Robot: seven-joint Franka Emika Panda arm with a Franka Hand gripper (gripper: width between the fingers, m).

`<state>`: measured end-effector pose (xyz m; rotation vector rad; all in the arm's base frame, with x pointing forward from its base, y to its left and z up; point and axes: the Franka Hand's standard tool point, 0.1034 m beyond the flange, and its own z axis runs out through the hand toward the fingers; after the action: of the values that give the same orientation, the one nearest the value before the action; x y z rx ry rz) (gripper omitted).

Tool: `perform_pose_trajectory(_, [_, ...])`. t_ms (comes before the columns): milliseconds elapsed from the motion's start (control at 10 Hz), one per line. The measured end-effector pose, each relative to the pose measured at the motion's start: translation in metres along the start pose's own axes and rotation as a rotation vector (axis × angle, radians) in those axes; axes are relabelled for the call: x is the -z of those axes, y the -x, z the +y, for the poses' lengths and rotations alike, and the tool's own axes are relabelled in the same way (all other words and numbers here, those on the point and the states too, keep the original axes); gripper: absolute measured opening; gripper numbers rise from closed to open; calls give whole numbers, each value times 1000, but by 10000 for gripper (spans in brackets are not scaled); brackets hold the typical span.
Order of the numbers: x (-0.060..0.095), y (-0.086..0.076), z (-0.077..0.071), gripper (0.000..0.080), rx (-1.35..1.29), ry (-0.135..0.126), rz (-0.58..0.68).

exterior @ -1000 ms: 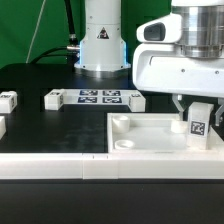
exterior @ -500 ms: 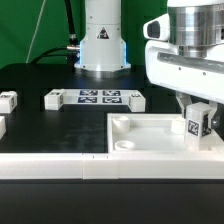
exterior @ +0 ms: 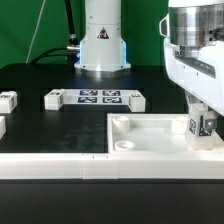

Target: Assemble one leg

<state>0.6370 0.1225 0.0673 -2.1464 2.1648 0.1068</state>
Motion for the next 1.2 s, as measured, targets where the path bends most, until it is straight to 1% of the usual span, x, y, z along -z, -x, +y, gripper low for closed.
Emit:
perform_pose_trajectory(200, [1, -1, -1, 291, -193, -3, -7])
perform_pose_trajectory(300, [1, -1, -1, 291, -168, -3, -6])
perform_pose_trajectory(400, [0, -1, -1, 406, -136, -3, -6])
perform_pose_trajectory(500, [0, 0, -1, 540, -135, -3, -7])
perform_pose_trajectory(600, [1, 0, -1, 540, -66, -4, -4])
perform_pose_trajectory(700, [1, 1, -1, 626, 94, -4, -4])
perform_pose_trajectory(800, [1, 3, -1, 626, 204, -5, -5])
perform_pose_trajectory(900, [1, 3, -1, 646, 292, -5, -5])
perform_pose_trajectory(1200, [0, 4, -1, 649, 657, -6, -2])
